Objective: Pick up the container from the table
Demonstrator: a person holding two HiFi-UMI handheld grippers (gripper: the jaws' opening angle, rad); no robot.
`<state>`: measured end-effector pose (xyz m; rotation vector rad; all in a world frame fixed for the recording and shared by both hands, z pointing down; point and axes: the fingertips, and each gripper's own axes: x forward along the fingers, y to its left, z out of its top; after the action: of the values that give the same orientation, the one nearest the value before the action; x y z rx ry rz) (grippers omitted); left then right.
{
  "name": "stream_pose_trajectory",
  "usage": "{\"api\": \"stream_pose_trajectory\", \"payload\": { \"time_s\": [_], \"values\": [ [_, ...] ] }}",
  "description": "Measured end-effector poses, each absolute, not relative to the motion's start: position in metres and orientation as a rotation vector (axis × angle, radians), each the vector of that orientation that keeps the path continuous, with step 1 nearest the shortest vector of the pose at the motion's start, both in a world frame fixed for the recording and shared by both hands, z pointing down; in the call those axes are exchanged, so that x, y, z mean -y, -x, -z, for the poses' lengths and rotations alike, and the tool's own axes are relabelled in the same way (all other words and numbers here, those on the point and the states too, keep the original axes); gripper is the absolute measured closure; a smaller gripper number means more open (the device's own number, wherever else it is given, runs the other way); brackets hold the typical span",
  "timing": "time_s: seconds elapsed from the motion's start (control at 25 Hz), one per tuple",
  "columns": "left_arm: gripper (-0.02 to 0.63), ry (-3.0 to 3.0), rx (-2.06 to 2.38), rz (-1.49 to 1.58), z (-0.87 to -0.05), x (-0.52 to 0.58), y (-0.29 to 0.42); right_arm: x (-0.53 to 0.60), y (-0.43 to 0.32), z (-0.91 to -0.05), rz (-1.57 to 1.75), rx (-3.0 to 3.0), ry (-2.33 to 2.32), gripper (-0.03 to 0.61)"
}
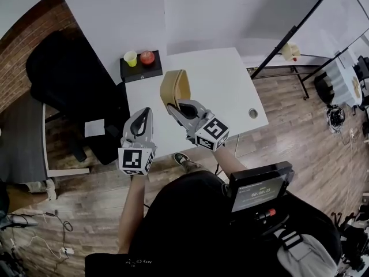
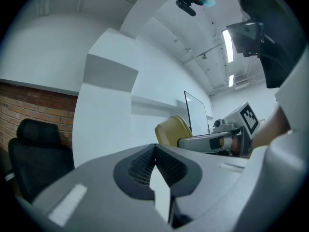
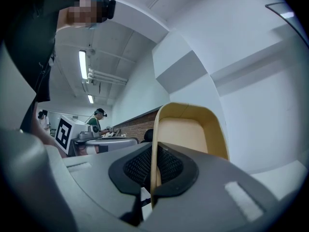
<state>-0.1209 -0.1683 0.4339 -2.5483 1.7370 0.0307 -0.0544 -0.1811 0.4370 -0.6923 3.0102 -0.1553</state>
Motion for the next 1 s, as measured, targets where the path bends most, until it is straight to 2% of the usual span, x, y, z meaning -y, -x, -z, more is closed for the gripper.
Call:
{"api": "stream_pose_trajectory", "payload": {
  "time_s": [1.0],
  "values": [
    [0.617, 2.582, -1.731, -0.019, -0.446, 0.173, 0.116, 0.187, 0.050, -0.448, 0.177, -3.010, 0.717, 0.555]
  ]
}}
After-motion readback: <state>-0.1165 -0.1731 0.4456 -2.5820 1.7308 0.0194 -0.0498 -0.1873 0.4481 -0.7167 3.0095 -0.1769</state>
